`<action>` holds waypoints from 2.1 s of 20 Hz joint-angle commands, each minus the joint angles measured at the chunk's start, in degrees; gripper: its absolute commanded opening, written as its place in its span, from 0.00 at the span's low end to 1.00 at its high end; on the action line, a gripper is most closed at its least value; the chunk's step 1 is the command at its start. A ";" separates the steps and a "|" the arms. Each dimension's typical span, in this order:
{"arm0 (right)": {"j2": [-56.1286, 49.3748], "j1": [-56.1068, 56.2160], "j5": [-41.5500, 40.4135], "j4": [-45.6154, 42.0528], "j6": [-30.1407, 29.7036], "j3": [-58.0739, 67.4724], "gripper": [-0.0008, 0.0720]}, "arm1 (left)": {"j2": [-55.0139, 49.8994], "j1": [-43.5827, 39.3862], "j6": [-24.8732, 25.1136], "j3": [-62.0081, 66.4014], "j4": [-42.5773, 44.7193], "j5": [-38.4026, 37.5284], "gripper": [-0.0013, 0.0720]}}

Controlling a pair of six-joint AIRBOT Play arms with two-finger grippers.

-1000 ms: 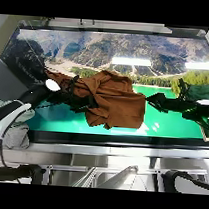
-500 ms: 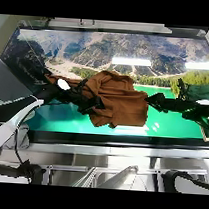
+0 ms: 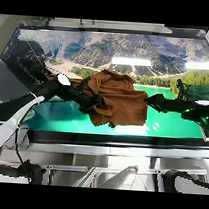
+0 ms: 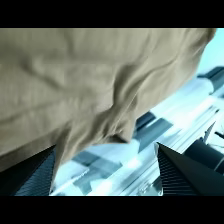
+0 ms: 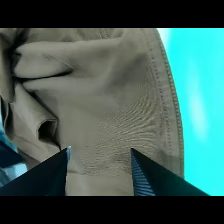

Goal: Fold the shirts.

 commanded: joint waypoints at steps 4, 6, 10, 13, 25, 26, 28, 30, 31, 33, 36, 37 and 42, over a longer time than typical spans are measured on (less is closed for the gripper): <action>-1.84 -0.15 -1.99 -1.36 -1.05 0.20 0.60 | -0.04 -2.19 -0.37 -3.72 -0.39 6.62 0.96; -1.84 -0.90 -3.50 -4.72 0.00 1.14 0.60 | -0.09 -2.19 -0.39 -3.74 -0.37 8.46 0.96; -2.14 -1.75 -5.29 -13.27 5.46 1.97 0.60 | -0.11 -2.12 -0.37 -3.74 0.07 10.10 0.96; -5.09 0.72 -3.28 -13.40 5.42 1.97 0.60 | -0.11 -2.14 -0.42 -3.74 0.04 13.14 0.96; -5.81 2.73 0.74 -6.95 -0.57 8.66 0.03 | -0.09 -1.64 -0.07 -3.74 0.11 12.28 0.18; -4.92 1.53 1.44 -6.99 0.04 9.38 0.03 | -0.09 -1.20 1.16 -3.74 0.09 12.17 0.04; -2.84 -1.01 2.29 -6.95 1.14 9.77 0.03 | -0.09 -1.16 1.31 -3.74 0.28 11.98 0.04; -1.68 -2.40 3.19 -6.97 1.40 9.77 0.03 | -0.09 -1.18 1.33 -3.74 1.73 11.93 0.04; -1.57 -2.67 3.76 -6.95 1.57 9.77 0.03 | -0.09 -1.18 1.33 -3.72 1.53 11.41 0.04; -1.70 -2.45 4.09 -6.99 1.57 9.75 0.03 | 0.72 -1.18 1.95 -3.72 1.55 9.25 0.05; -1.81 -1.53 4.09 -6.99 1.57 9.75 0.03 | 3.61 -1.20 3.78 -3.72 1.57 7.72 0.62; -1.81 -1.20 4.04 -6.97 1.55 9.75 0.03 | 4.52 -1.18 3.76 -3.74 1.62 7.76 0.92; -1.81 -0.28 4.09 -6.93 1.57 9.75 0.03 | 2.45 -4.50 2.34 -3.74 1.55 4.55 0.98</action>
